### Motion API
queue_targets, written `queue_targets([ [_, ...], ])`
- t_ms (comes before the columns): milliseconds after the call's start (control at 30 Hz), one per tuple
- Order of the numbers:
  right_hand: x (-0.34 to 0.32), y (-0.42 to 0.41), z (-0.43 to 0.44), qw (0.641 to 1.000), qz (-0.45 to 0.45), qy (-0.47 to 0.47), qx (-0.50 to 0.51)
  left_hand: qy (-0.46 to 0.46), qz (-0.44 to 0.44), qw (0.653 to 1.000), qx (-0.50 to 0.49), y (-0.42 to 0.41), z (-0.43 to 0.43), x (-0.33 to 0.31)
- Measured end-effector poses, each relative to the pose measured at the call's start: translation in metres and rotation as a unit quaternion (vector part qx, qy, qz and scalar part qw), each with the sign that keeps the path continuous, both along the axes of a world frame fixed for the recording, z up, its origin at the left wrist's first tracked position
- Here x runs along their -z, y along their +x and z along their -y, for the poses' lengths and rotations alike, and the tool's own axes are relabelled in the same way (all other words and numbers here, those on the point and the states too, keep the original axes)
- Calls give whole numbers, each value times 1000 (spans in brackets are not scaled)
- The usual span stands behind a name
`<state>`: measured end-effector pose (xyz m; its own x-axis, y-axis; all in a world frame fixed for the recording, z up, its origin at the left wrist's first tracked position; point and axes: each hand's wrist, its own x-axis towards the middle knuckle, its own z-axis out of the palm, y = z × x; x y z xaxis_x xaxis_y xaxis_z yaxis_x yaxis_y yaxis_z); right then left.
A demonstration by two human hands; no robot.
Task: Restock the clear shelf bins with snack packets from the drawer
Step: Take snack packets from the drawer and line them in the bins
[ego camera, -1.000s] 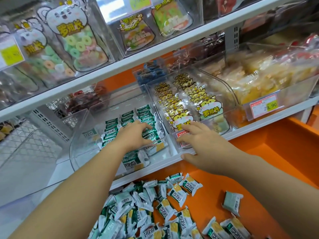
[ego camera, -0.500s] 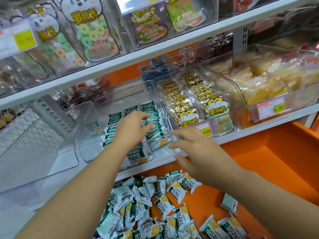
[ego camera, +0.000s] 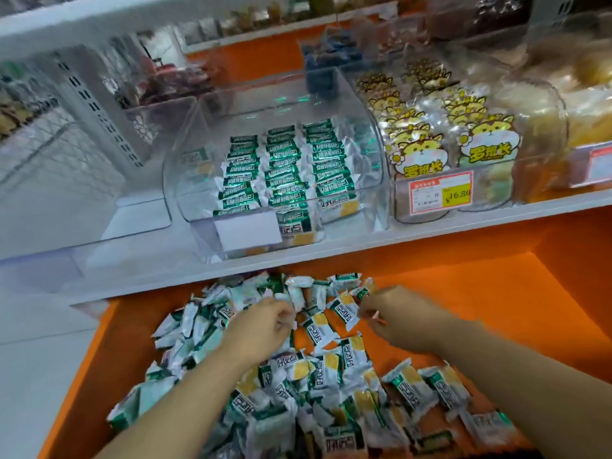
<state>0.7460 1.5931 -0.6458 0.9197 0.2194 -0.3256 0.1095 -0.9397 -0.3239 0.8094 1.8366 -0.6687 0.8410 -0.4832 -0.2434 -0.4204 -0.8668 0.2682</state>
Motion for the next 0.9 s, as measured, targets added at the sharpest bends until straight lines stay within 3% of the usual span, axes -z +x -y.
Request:
queue_targets([
  [67, 12, 5, -5, 1000, -27, -4, -5, 10, -86, 996, -24, 5, -11, 20],
  [267, 72, 18, -19, 994, -105, -7, 13, 19, -207, 978, -32, 5, -24, 63],
  [333, 93, 19, -24, 990, -141, 13, 13, 17, -217, 976, -23, 7, -24, 74],
  [667, 150, 25, -39, 971, -208, -85, -80, 77, -233, 969, 2, 6, -14, 109],
  [900, 165, 36, -34, 973, -178, -142, -21, 87, -210, 974, -13, 7, -12, 116],
])
